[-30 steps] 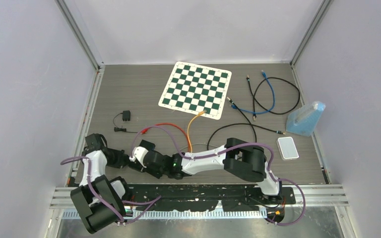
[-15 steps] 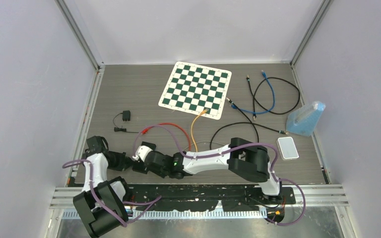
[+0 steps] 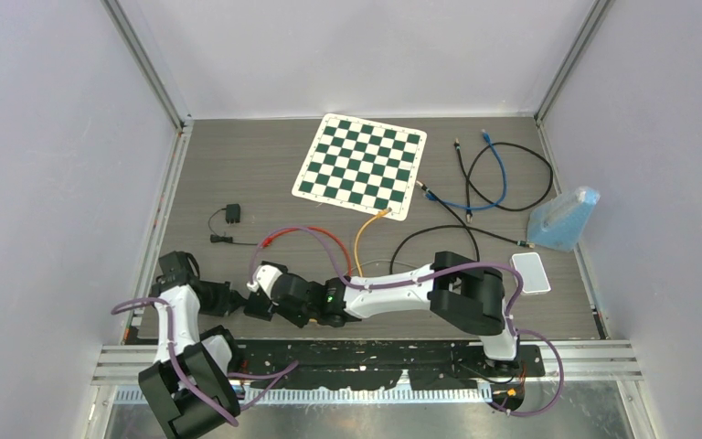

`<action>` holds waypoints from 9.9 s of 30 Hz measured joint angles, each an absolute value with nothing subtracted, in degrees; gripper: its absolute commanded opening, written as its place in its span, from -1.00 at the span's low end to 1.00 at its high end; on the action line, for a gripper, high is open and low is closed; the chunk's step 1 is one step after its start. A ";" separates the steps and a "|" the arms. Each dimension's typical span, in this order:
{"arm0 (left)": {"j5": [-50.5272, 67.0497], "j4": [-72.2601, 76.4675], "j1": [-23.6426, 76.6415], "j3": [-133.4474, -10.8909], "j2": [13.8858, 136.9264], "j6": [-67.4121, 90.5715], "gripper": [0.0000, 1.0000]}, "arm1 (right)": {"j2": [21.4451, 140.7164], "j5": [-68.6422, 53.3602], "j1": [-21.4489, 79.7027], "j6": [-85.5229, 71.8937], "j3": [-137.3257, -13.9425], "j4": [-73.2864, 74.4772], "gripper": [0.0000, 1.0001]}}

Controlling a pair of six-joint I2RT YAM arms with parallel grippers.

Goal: Insert the plug into the switch port
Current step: Insert the connector into the switch port.

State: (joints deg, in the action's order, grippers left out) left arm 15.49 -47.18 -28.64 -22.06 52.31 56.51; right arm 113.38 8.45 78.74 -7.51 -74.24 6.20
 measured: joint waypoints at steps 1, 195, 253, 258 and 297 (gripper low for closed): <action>15.35 -47.24 -28.69 -22.22 52.45 56.58 -1.00 | 113.38 8.43 78.74 -7.51 -74.26 5.87 -0.89; 24.86 -41.95 -29.56 -17.50 46.98 61.19 -1.00 | 116.14 16.71 81.41 5.19 -67.00 -12.47 -0.89; 35.99 -30.30 -27.40 -16.36 35.18 53.34 0.62 | 110.91 5.76 73.06 3.95 -54.15 -41.56 -0.89; 39.64 -23.46 -27.20 -13.37 34.33 54.02 0.44 | 110.91 4.73 72.62 2.13 -54.15 -41.60 -0.90; 31.68 -11.20 -22.83 -10.09 32.45 53.17 -1.00 | 115.50 -5.21 67.26 -4.29 -67.18 -25.58 -0.68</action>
